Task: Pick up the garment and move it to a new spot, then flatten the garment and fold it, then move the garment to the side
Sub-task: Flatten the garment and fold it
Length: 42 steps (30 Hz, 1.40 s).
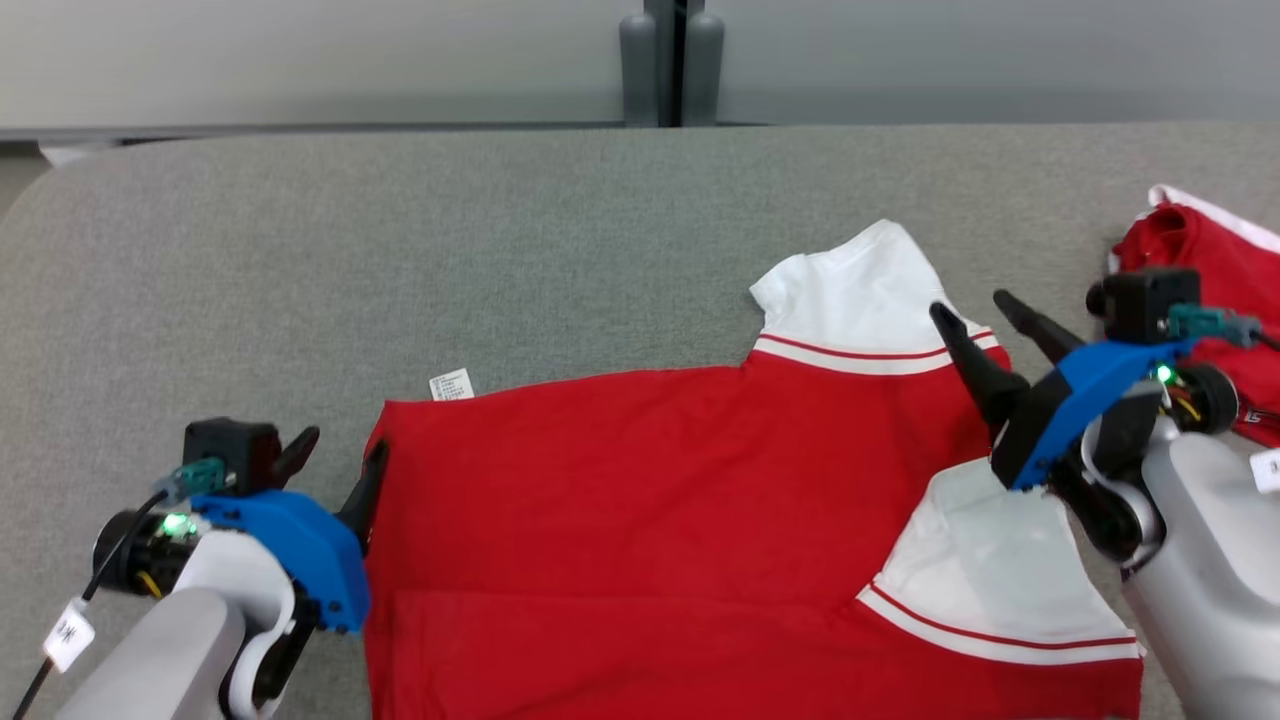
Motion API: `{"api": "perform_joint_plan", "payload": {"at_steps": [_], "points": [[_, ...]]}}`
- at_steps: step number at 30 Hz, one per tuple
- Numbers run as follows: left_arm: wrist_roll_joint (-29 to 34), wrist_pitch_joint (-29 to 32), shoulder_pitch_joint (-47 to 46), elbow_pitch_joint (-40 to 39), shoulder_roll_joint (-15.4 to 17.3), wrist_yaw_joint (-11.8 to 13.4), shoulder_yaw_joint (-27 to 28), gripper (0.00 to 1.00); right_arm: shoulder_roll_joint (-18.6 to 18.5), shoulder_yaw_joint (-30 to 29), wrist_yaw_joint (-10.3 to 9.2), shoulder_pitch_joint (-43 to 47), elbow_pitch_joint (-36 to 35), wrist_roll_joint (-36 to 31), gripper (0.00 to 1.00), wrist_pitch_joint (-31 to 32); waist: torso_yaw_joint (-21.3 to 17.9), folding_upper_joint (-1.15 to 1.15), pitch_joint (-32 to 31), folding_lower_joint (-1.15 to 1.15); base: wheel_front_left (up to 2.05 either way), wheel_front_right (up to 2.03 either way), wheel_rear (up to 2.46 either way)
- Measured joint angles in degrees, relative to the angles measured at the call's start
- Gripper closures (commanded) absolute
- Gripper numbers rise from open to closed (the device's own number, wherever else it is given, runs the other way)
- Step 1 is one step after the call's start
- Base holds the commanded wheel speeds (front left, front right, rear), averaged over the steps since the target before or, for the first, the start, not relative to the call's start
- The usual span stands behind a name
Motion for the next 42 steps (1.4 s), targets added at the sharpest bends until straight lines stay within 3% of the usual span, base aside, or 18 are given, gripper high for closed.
{"api": "perform_joint_plan", "payload": {"at_steps": [9,20,32,33,34,37,40,42], "points": [[1.6,-2.5,-7.6,5.1,-3.7,-3.5,-1.5,0.00,-1.0,6.0,0.00,-15.0,14.5,2.8,0.00,-3.7,2.9,0.00,5.3,0.00,0.00,0.00,0.00],[2.2,-3.8,-14.3,9.9,-7.4,-6.7,-3.3,0.00,-1.5,11.1,0.00,-27.3,29.1,5.3,0.00,-1.8,6.5,0.01,11.5,0.00,0.00,0.00,0.00],[0.8,-1.8,-17.2,13.4,-8.6,-8.5,-5.4,0.00,-0.9,17.6,0.00,-30.6,32.9,10.2,0.00,5.9,7.1,-0.01,12.5,-0.02,0.00,0.00,0.00],[0.5,-1.2,-17.2,13.5,-8.5,-8.6,-5.6,0.00,-0.9,18.2,0.00,-30.6,32.7,10.8,0.03,6.3,6.9,-0.01,12.4,-0.02,0.00,0.00,0.00],[0.0,-0.7,-17.2,13.4,-8.4,-8.7,-5.7,0.00,-0.9,18.7,0.00,-30.6,32.5,11.1,0.20,6.5,6.8,-0.01,12.3,-0.02,0.00,0.00,0.00],[-1.0,1.4,-17.1,12.5,-7.6,-8.9,-6.3,0.00,-1.1,20.4,0.00,-30.4,31.8,12.4,0.49,6.4,6.5,-0.01,11.9,-0.02,0.00,0.00,0.00],[-2.1,4.2,-16.6,10.9,-6.6,-9.0,-7.0,0.05,-1.3,21.9,0.00,-30.2,31.6,13.6,0.57,5.9,6.4,-0.01,11.3,-0.02,0.00,0.00,0.00],[-3.0,6.2,-16.3,9.9,-6.0,-9.1,-7.2,0.26,-1.5,22.8,0.00,-30.1,31.5,14.5,0.67,5.5,6.4,-0.01,11.0,-0.02,0.00,0.00,0.00]]}}
